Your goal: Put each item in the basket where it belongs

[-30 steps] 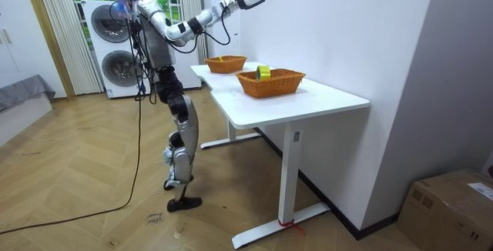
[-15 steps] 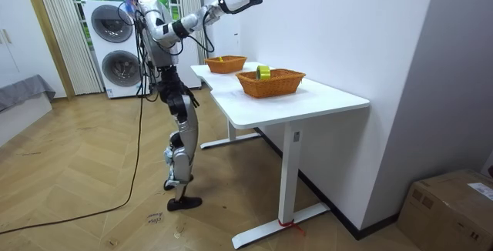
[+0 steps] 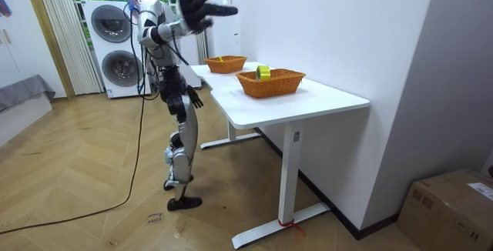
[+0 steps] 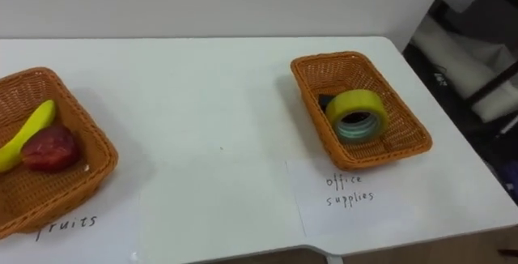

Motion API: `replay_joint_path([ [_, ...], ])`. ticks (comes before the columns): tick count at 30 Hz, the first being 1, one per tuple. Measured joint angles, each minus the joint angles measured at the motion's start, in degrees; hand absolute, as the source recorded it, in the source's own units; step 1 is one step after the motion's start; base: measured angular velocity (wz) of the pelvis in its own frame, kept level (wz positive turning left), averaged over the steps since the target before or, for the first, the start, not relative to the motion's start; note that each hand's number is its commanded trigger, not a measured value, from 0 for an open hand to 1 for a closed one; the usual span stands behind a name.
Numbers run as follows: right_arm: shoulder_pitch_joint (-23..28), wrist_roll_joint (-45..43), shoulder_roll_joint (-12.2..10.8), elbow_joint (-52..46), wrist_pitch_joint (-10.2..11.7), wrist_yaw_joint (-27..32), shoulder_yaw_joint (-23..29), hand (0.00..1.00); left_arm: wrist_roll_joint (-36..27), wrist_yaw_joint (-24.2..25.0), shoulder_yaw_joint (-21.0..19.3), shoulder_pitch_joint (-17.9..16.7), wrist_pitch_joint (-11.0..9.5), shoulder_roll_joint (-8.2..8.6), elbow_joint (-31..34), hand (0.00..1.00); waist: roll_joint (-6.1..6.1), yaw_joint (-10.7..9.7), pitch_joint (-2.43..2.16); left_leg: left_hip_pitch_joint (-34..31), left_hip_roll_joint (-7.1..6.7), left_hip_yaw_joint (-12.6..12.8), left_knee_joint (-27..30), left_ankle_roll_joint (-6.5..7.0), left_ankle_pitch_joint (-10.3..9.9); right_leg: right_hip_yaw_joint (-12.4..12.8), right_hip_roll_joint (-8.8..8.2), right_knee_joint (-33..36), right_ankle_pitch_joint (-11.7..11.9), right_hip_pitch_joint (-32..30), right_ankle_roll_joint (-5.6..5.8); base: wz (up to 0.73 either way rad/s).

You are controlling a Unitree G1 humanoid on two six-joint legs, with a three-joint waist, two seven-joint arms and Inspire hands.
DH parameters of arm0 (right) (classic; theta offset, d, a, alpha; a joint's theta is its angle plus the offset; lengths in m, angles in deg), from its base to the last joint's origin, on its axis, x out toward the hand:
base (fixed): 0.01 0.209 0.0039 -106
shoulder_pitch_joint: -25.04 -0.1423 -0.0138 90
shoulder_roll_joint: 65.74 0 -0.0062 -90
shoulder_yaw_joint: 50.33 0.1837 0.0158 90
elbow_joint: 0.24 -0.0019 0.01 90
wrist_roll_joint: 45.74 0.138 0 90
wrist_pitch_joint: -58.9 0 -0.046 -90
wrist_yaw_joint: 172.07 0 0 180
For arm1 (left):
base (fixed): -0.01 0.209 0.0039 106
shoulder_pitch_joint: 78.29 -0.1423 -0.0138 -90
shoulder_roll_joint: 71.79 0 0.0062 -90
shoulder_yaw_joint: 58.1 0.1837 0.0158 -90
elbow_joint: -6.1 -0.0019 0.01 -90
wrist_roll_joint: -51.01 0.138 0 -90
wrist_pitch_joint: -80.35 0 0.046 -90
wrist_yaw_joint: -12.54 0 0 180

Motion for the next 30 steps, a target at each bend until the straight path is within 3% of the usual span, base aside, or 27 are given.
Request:
replay_joint_path([
  [1,0.47,1.91,-0.27,2.42,0.24,0.25,0.22,0.0,-0.24,-0.11,0.0,0.16,-0.05,-0.01,-0.04,0.0,0.43,-0.05,-0.03,0.07,0.14,0.35,0.02,-0.12,-0.07,0.1,0.17,-0.05,0.06,0.03,-0.08,-0.16],
  [3,0.53,3.65,-1.48,6.71,0.59,0.55,1.88,0.0,-0.4,-0.81,0.0,0.16,-0.25,0.23,0.09,0.0,0.03,-0.68,0.08,0.12,0.29,0.61,0.04,-0.21,-0.12,0.39,0.34,-0.06,0.06,-0.04,-0.1,-0.07],
  [9,4.12,5.51,-5.85,14.64,2.3,4.03,3.8,0.0,-0.27,-1.17,-0.06,0.64,-0.34,0.69,0.22,0.0,1.49,-1.18,0.23,0.21,0.53,1.54,-0.03,-0.38,-0.22,1.46,0.7,-0.07,0.08,-0.36,-0.17,-0.08],
  [13,7.09,7.52,-10.71,22.14,3.14,4.01,3.8,0.0,-0.34,-1.1,-0.41,0.67,-0.34,1.35,0.04,0.0,1.79,-1.16,0.17,0.24,0.63,1.61,-0.09,-0.51,-0.2,1.65,0.8,0.07,0.07,-0.55,-0.25,-0.02],
  [15,8.14,7.99,-12.11,26.55,3.1,3.49,3.8,0.0,-0.28,-1.12,-0.41,0.54,-0.34,1.72,0.03,0.0,1.86,-1.18,0.16,0.34,0.62,1.61,-0.08,-0.51,-0.19,1.63,0.8,0.09,0.07,-0.53,-0.25,0.0],
  [18,10.44,8.0,-16.02,27.78,3.05,3.2,3.74,0.0,-0.36,-1.13,-0.46,0.06,-0.32,2.02,0.16,0.0,2.28,-1.05,0.25,0.23,0.6,1.69,-0.07,-0.56,-0.17,1.78,0.81,0.06,0.08,-0.62,-0.27,-0.04],
  [20,10.97,7.86,-17.45,30.38,3.05,2.0,3.5,0.0,-0.43,-1.12,-0.44,0.31,-0.27,2.33,0.0,0.0,2.53,-1.05,-0.18,0.1,0.58,1.9,-0.07,-0.54,-0.18,2.03,0.8,0.05,0.13,-1.18,-0.35,-0.07],
  [24,12.44,7.96,-21.8,34.89,2.79,-0.96,0.88,0.0,-0.24,-0.77,-0.44,0.98,-0.14,3.63,-1.39,0.0,3.28,-0.08,-0.29,0.26,0.53,1.96,-0.07,-0.53,-0.2,2.4,0.8,0.78,0.14,-1.22,-0.38,-0.05],
  [26,12.64,7.95,-22.8,37.46,2.78,-2.61,-1.45,0.0,-0.24,-0.58,-0.4,1.42,-0.14,4.36,-1.81,0.0,3.71,0.62,-0.21,0.72,0.45,1.95,-0.28,-0.5,-0.21,2.48,0.78,0.79,0.14,-1.27,-0.37,-0.05],
  [30,12.65,7.73,-24.64,44.57,1.49,-11.7,-9.6,0.0,-0.29,0.37,0.17,1.56,-0.17,4.6,-3.36,0.0,4.67,1.84,-0.21,1.04,0.37,1.9,-0.37,-0.53,-0.23,2.37,0.71,0.81,-0.04,-1.13,-0.5,-0.01],
])
